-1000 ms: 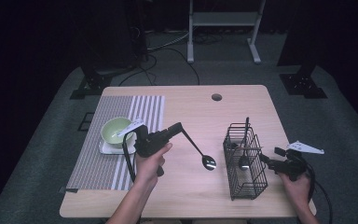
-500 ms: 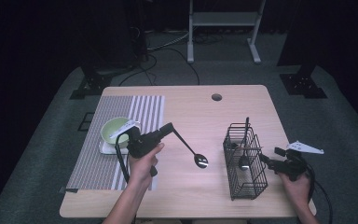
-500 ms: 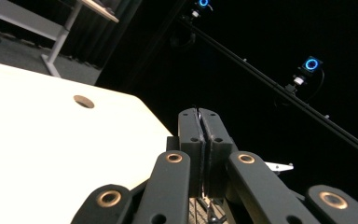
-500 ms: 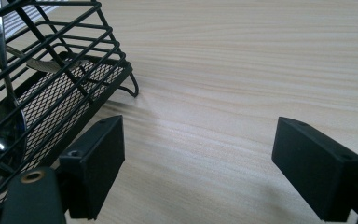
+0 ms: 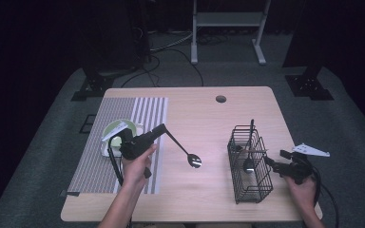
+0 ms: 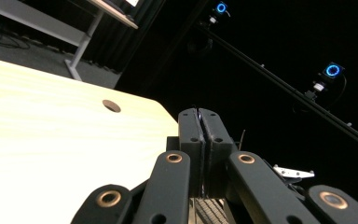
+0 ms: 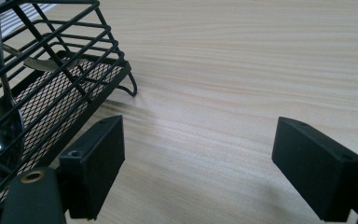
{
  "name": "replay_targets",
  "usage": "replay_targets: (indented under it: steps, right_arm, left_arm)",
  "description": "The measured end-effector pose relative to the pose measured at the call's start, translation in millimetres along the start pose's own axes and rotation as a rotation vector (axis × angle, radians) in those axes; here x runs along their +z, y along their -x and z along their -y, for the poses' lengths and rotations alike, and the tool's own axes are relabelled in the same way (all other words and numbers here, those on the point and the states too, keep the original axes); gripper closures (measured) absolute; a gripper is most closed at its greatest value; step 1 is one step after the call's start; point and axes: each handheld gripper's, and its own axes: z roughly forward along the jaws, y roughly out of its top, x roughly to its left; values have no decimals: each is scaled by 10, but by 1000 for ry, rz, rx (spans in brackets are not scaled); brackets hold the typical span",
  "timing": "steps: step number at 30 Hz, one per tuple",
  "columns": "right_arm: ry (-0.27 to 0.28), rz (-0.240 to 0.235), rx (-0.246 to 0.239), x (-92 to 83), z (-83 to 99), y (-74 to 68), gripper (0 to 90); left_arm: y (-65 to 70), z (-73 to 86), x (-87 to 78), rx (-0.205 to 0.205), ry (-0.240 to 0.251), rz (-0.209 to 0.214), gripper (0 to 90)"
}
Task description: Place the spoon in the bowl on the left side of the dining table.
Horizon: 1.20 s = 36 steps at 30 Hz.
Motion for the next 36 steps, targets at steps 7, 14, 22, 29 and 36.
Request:
replay_targets:
  steps: [7,14,22,29,36]
  right_arm:
    - [-4,3,-3,4,-1,-3,160]
    - [-4,3,-3,4,-1,-3,160]
    - [-4,4,-2,5,-2,-2,160]
    - [-8,7,-5,7,-3,-7,160]
    - [-10,8,-6,8,-4,-9,160]
  left_arm:
    - [-54,-58,-74,8,9,-31,892]
    - [-128,-108,-155,10,24,-64,892]
    - [-227,-187,-256,15,39,-106,892]
    - [-290,-287,-376,10,81,-131,892]
    - [-350,-345,-467,11,96,-161,892]
